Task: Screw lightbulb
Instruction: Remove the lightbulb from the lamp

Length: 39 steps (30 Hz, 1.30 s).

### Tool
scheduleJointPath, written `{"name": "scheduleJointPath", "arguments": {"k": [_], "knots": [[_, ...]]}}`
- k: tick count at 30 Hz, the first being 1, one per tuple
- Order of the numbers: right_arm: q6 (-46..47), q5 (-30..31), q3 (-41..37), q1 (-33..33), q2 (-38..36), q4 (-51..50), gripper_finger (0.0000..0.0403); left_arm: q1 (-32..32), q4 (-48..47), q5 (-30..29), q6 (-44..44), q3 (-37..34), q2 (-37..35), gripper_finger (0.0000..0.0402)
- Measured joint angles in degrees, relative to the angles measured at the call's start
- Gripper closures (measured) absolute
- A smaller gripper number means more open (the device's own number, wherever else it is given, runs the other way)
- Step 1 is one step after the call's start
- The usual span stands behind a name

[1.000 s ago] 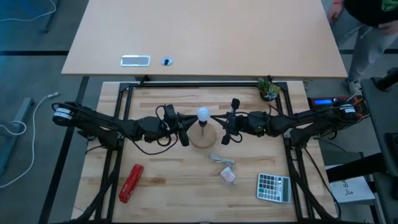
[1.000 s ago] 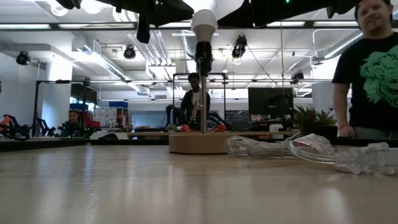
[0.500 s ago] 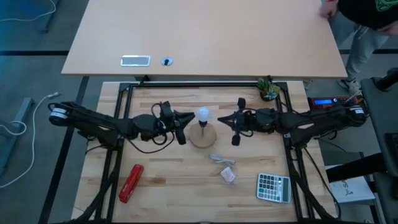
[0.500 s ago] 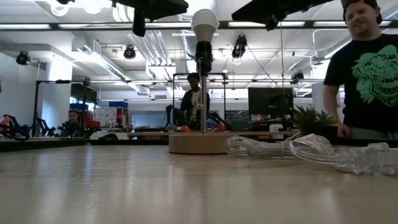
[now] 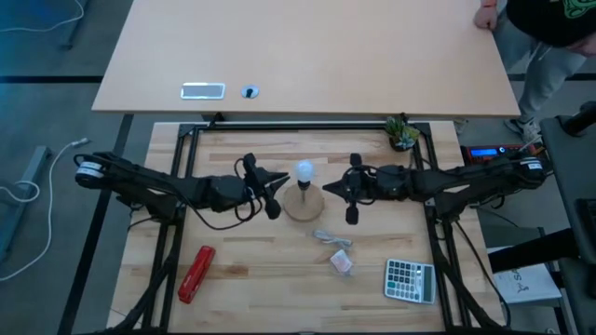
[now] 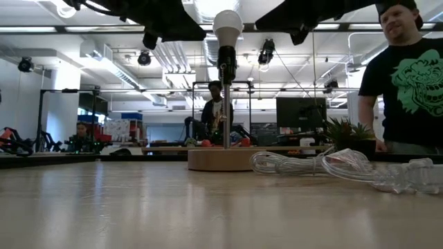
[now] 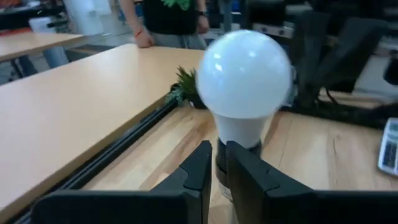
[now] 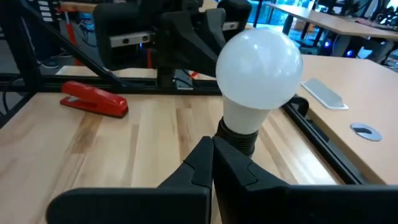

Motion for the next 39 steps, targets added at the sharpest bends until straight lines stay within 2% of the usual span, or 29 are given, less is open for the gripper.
{"name": "scheduleJointPath", "arguments": {"k": [15,27,31,39], "knots": [[-0.18,0.0,-0.09,-0.09,0.55,4.32,0.0403,0.3,-0.05,0.27,7.2,0.0,0.91,0.0361],[-1.64,0.71,-0.11,-0.81,7.45,14.9,0.0403,1.53,3.01,0.34,8.52,0.0,2.9,0.0361],[-2.3,3.65,0.33,-0.81,8.53,16.27,0.0403,1.57,5.37,0.36,10.5,0.04,2.88,0.0361],[-2.59,5.04,0.46,-1.31,9.03,16.18,0.0403,1.7,8.04,4.73,13.58,0.04,2.79,0.0361]]}}
